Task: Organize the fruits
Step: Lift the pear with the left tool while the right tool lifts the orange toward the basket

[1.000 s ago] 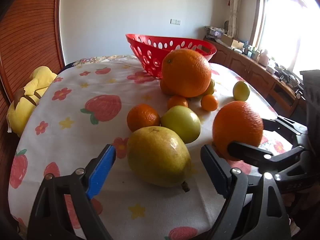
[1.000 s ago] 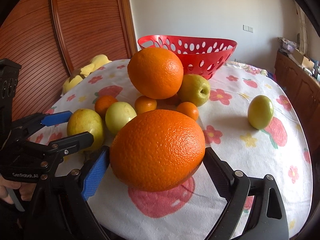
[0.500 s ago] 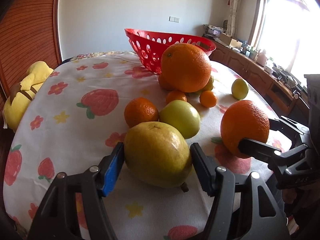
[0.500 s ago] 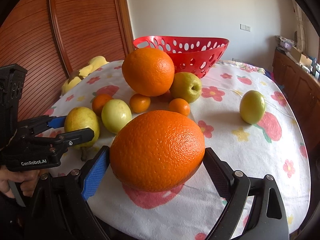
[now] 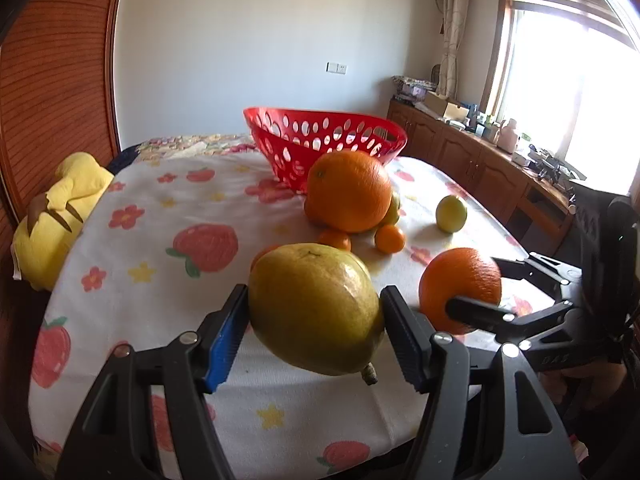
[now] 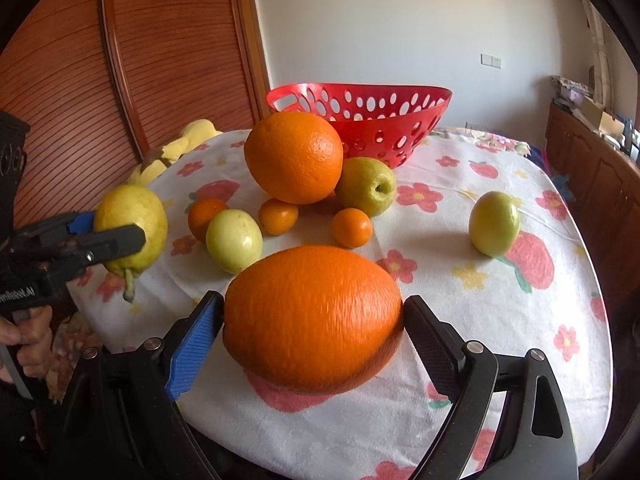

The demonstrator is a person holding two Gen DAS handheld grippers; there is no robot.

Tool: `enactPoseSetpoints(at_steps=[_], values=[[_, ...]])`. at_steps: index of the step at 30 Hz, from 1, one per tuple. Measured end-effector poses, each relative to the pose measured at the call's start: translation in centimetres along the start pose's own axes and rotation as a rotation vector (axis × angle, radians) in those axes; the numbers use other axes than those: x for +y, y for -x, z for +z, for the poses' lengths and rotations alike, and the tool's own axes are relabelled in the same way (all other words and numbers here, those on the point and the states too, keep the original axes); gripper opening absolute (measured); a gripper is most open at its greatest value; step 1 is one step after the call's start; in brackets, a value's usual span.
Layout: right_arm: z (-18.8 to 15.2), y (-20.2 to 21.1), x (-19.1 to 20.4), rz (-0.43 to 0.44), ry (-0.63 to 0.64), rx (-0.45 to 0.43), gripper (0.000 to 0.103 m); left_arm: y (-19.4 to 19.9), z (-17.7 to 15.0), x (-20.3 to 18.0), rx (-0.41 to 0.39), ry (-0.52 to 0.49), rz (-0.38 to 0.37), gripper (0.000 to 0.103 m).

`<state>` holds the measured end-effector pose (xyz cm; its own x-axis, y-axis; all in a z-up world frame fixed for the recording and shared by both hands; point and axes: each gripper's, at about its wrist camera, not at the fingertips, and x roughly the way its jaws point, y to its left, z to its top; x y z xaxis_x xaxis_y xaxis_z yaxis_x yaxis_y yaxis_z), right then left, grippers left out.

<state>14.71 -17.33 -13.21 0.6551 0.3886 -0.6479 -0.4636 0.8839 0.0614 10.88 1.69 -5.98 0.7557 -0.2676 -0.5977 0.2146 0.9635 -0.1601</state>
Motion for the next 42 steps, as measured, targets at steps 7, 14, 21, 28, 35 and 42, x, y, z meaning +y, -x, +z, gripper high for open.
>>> enactPoseSetpoints(at_steps=[7,14,21,28,35,42], values=[[0.0,0.2,0.0,0.002,0.013,0.005,0.092,1.0,1.2,-0.4,-0.030,-0.020,-0.001,0.065],[-0.3,0.0,0.4,-0.010,0.032,-0.001,0.093,0.8,1.4,-0.9,-0.028,-0.035,-0.010,0.065],[-0.4,-0.8,0.1,0.017,0.002,0.027,0.098,0.4,0.9,-1.2,-0.013,-0.036,-0.017,0.065],[-0.4,-1.0,0.8,-0.008,0.038,0.024,0.096,0.3,1.0,-1.2,-0.008,-0.038,-0.017,0.065],[0.3,-0.7,0.6,-0.007,0.053,0.022,0.096,0.4,2.5,-1.1,-0.029,-0.058,-0.018,0.065],[4.0,1.6,-0.5,0.016,0.069,-0.044,0.096,0.1,5.5,-1.1,-0.057,-0.078,-0.025,0.065]])
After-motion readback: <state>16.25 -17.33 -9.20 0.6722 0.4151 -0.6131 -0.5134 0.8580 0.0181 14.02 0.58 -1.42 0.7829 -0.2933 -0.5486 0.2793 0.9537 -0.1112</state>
